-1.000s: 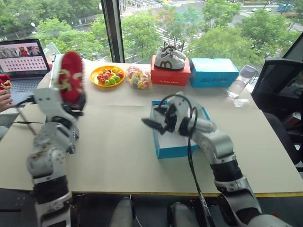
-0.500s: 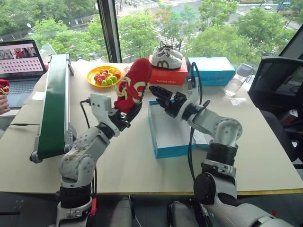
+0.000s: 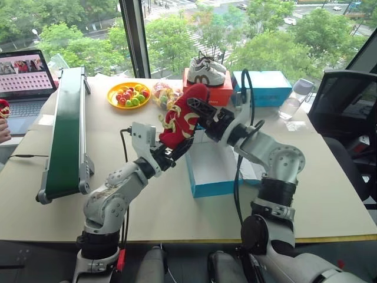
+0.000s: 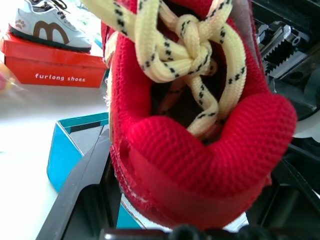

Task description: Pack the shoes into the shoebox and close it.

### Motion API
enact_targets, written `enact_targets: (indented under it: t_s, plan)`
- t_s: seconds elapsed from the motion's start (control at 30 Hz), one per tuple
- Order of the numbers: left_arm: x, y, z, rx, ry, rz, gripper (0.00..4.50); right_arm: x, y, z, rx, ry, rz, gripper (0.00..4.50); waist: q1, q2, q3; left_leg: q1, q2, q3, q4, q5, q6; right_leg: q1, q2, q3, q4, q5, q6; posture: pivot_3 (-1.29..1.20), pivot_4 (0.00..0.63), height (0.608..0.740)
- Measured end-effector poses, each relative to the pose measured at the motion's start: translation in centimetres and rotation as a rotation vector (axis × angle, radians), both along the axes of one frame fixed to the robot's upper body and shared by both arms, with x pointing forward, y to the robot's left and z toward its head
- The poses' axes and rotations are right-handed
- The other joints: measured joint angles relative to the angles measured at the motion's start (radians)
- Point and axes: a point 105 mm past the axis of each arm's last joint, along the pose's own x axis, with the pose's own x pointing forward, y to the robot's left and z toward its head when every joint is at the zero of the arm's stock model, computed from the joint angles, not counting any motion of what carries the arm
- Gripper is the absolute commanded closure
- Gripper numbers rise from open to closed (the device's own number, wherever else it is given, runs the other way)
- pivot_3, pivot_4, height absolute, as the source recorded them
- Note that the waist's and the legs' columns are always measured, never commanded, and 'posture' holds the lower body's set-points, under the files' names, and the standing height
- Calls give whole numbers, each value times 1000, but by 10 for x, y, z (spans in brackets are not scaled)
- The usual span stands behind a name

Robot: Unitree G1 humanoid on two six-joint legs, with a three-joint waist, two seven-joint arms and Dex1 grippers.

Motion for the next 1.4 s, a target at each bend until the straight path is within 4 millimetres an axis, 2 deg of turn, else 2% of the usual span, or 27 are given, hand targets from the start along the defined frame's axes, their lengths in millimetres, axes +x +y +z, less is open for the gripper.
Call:
enact_targets:
  t_s: [0.1, 0.2, 0.37, 0.5, 0.6, 0.63, 0.67, 0.7, 0.73, 0.87, 1.0, 1.07, 1.13, 1.23, 1.33, 1.4]
  plan:
    - [-3, -7, -1, -1, 5, -28, 1908, 0, 2, 0, -6, -1, 3, 0, 0, 0, 0, 0, 0, 0, 0, 0, 0, 0, 0, 0, 0, 0, 0, 0, 150, 738]
    - [-3, -7, -1, 1, 3, -25, 1913, 0, 2, 0, -7, -3, -2, 671, 0, 0, 0, 0, 0, 0, 0, 0, 0, 0, 0, 0, 0, 0, 0, 0, 150, 738]
    - [-3, -5, 1, 3, -6, -16, 1913, 2, 2, -3, -23, 5, -19, 2380, 0, 0, 0, 0, 0, 0, 0, 0, 0, 0, 0, 0, -1, 0, 0, 0, 150, 738]
    - [-2, -4, -1, 42, -16, 2, 1913, 2, 4, -4, -47, -1, -22, 3549, 0, 0, 0, 0, 0, 0, 0, 0, 0, 0, 0, 0, -1, 0, 0, 0, 150, 738]
    - [0, -4, -3, 83, -32, 19, 1913, 2, 4, -5, -68, -4, -28, 3549, 1, 0, 0, 0, 0, 0, 0, 0, 0, 0, 0, 0, -1, 0, 0, 0, 150, 738]
    - [0, -5, -3, 89, -35, 21, 931, 3, 4, -6, -66, -3, -31, 3589, 1, 0, 0, 0, 0, 0, 0, 0, 0, 0, 0, 0, -1, 0, 0, 0, 150, 738]
    - [0, -5, -3, 91, -40, 21, 783, 3, 3, -7, -65, -2, -34, 3589, 1, 0, 0, 0, 0, 0, 0, 0, 0, 0, 0, 0, -1, 0, 0, 0, 150, 738]
    - [0, -5, -2, 94, -52, 23, 330, 3, 3, -8, -65, 1, -35, 3589, 1, 0, 0, 0, 0, 0, 0, 0, 0, 0, 0, 0, -1, 0, 0, 0, 150, 738]
    - [1, -3, -3, 116, -57, 31, 65, 3, 3, -8, -65, 2, -34, 3589, 0, 0, 0, 0, 0, 0, -1, 0, 0, -1, 0, 0, -1, 0, 0, 0, 150, 738]
    - [0, -2, -13, 190, -51, 36, 65, 9, -5, -7, -66, 5, -87, 3589, 0, 1, 0, 0, 0, 0, -1, 0, 0, -1, 0, 0, -1, 0, 0, 0, 150, 738]
    - [-8, 10, -38, 307, -13, 15, 65, 26, -36, 0, -173, 2, -190, 3589, 2, 2, 1, -1, 0, 0, -1, 0, 0, -2, 0, 0, -1, -1, -1, 0, 150, 738]
    - [-13, 16, -48, 362, 4, -6, 65, 31, -55, -4, -294, 18, -231, 3589, 3, 2, 2, -2, 0, 1, -2, 0, 0, -3, -1, 0, -2, -1, -2, 0, 150, 738]
    - [-18, 21, -57, 409, 13, -27, 65, 35, -71, -16, -451, 57, -245, 3589, 1, 3, 2, -3, 0, 2, -2, 0, 0, -5, -1, 1, -1, -4, -7, 0, 150, 738]
    - [-23, 16, -62, 421, 14, -70, 65, 35, -88, -48, -689, 147, -204, 3589, 1, 3, 2, -10, 0, 3, -1, 0, 0, -13, -1, 3, 1, -3, -6, 0, 150, 738]
    - [-24, 8, -62, 408, 0, -90, 65, 32, -87, -68, -827, 174, -131, 3589, -2, 3, 2, -15, 0, 3, 1, 0, 0, -17, 1, 5, 2, 0, -1, 0, 150, 738]
    - [-24, 6, -60, 405, -11, -90, 65, 33, -85, -74, -904, 170, -101, 3589, -3, 3, 2, -15, 0, 3, 1, 0, 1, -17, 2, 5, 2, 1, -1, 0, 150, 738]
